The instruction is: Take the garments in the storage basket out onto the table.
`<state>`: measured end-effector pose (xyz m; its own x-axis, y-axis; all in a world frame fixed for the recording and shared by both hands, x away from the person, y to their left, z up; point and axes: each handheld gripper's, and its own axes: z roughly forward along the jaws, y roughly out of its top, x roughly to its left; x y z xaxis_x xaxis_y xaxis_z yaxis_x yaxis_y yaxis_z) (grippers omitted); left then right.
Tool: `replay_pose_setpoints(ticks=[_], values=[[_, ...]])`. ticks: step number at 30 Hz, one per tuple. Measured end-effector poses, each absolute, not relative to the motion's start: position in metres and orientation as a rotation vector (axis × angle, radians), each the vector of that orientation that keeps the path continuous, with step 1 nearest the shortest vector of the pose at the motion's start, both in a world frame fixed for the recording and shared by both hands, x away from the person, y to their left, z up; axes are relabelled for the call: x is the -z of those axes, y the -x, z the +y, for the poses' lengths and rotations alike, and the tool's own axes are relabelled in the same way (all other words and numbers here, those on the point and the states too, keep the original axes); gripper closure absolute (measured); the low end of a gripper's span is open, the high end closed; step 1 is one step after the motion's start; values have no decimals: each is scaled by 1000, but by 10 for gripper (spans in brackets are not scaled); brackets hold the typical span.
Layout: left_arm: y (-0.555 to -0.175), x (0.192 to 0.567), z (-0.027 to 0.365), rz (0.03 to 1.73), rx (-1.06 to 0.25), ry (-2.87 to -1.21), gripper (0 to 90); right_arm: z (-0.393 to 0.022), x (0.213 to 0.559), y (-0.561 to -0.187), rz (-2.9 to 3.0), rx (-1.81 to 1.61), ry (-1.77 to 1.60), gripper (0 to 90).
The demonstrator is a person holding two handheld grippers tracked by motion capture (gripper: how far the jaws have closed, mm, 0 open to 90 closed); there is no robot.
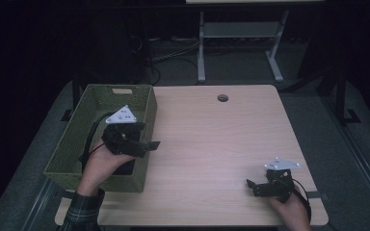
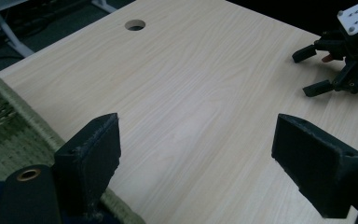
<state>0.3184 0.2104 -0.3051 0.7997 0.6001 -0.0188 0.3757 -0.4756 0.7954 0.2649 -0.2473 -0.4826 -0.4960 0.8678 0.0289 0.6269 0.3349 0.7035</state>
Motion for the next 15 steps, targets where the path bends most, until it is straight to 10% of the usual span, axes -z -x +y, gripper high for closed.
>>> replay_pose_setpoints(ticks=[15], values=[[-315,296,244,789,-382,-2074,150,-247,483,-265,2252,-947,-1325,26]])
